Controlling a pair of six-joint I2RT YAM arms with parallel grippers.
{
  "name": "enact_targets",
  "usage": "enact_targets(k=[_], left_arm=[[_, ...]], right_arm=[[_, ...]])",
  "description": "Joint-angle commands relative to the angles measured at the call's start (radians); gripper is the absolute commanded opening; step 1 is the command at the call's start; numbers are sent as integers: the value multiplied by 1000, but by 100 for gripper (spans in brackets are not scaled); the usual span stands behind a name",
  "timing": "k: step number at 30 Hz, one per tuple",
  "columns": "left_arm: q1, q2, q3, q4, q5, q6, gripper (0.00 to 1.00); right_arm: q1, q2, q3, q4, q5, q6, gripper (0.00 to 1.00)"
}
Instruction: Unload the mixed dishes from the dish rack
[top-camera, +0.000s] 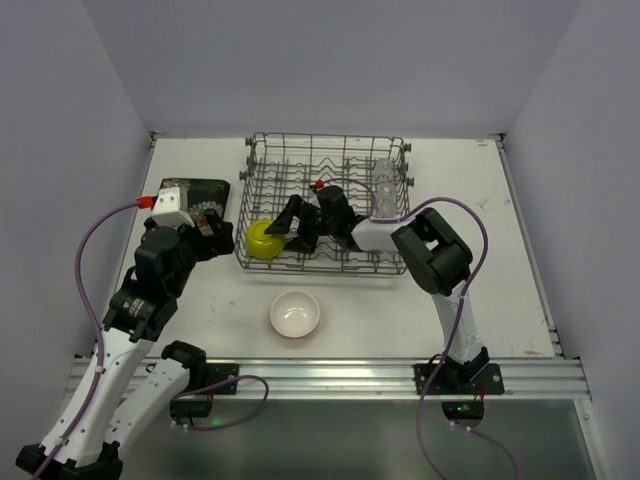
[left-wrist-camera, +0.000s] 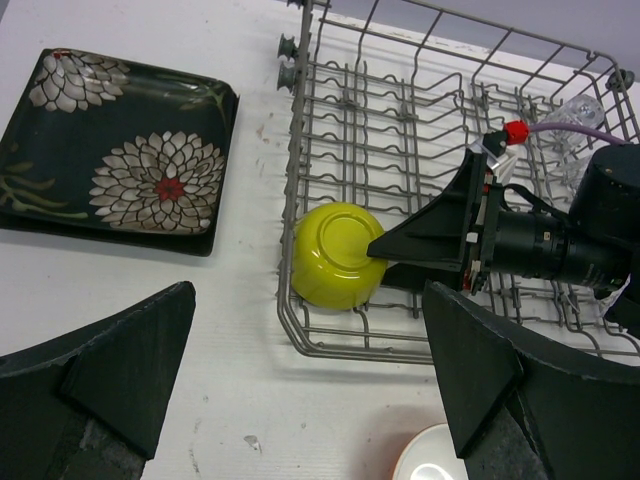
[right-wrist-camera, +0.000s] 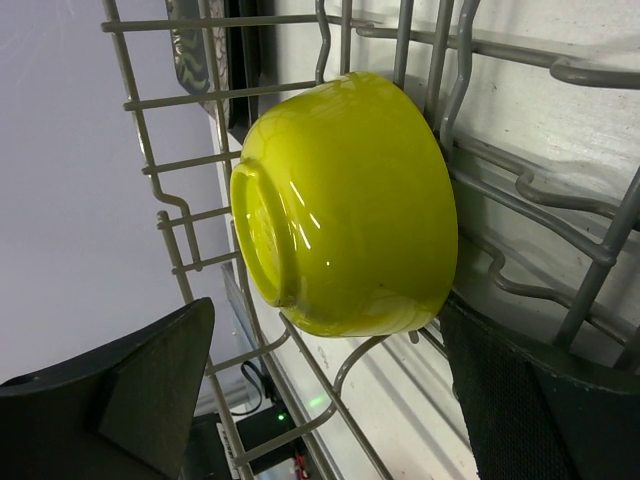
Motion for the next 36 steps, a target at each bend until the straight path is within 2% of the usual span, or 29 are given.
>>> enact_targets(k=[1,22,36], left_arm=[[5,-3,-6,34,19,27,100],[5,-5,-6,34,28,27,100],[5,-6,-6,36,31,27,100]], right_arm=[[5,-63,-9,88,-1,11,95],[2,-99,-19,131,50,10,95],[1,-59,47,170,56,27,95]])
